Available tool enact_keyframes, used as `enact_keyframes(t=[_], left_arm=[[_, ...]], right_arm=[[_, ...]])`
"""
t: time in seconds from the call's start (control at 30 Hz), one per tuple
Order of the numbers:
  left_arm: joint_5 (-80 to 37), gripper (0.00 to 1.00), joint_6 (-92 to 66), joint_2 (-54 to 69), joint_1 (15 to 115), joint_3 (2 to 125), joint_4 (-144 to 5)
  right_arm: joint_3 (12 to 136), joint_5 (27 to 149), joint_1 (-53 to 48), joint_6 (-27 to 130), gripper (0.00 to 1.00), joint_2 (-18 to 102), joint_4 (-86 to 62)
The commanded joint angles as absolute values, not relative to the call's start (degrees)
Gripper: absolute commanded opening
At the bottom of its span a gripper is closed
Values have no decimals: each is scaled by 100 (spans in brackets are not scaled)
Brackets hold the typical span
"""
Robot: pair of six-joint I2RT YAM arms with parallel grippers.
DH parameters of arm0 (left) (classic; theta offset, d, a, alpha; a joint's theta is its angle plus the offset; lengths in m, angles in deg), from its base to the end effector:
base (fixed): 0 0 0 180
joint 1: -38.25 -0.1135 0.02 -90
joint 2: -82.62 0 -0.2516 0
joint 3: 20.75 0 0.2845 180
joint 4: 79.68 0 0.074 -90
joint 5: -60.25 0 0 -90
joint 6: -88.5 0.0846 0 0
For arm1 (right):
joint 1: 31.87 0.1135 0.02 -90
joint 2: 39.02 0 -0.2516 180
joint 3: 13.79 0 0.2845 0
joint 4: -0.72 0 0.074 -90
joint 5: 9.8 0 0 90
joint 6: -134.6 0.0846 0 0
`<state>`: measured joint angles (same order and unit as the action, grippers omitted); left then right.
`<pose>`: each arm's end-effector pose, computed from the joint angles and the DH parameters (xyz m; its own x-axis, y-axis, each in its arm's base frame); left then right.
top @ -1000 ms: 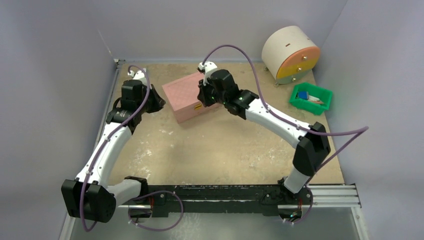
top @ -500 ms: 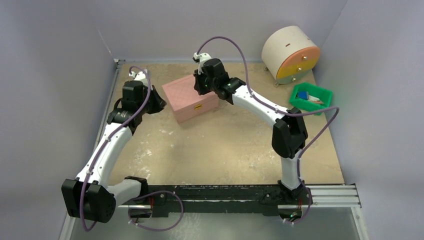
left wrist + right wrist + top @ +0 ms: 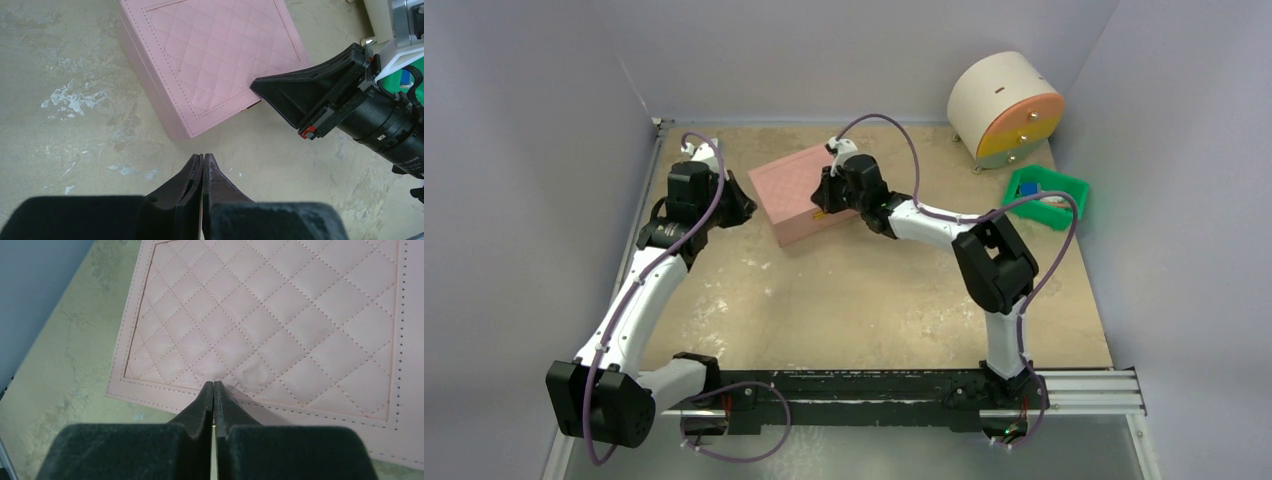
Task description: Organize the mixed jewelry
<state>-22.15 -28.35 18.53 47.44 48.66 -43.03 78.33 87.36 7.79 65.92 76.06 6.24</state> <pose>0.3222 -0.0635 0.2841 -0.5798 -0.3597 -0.7310 0.0089 0.8944 -0.4472 0.4084 0.3523 0.1831 -0.4785 0.0719 -0.8752 -0.5913 0.7104 0.3817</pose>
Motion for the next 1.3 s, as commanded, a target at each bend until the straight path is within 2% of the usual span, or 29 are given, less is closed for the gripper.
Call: enact_keyframes(t=[0.0,0.47,0.7,0.8,1.07,1.27], left_arm=[[-2143,0,-2815,1977,4783,4864,-4544],[-2228,0,-2796,1951,4783,4852,-4513],[-2234,0,-2796,1942,4783,4864,-4518],[-2228,0,-2796,1933,4783,4862,-4518],[-2218,0,-2800,1952,4783,4864,-4500],[-2185,0,-2804,1938,4791,4862,-4518]], right_arm=[[7428,8989,860,6700,0,7586,-672],[9452,8778,862,6278,0,7050,-1565],[9782,8594,859,6209,0,6897,-1503],[9565,8591,856,6274,0,6976,-1349],[7819,8789,856,6772,0,7832,-380],[6993,8832,860,6955,0,7468,-176]])
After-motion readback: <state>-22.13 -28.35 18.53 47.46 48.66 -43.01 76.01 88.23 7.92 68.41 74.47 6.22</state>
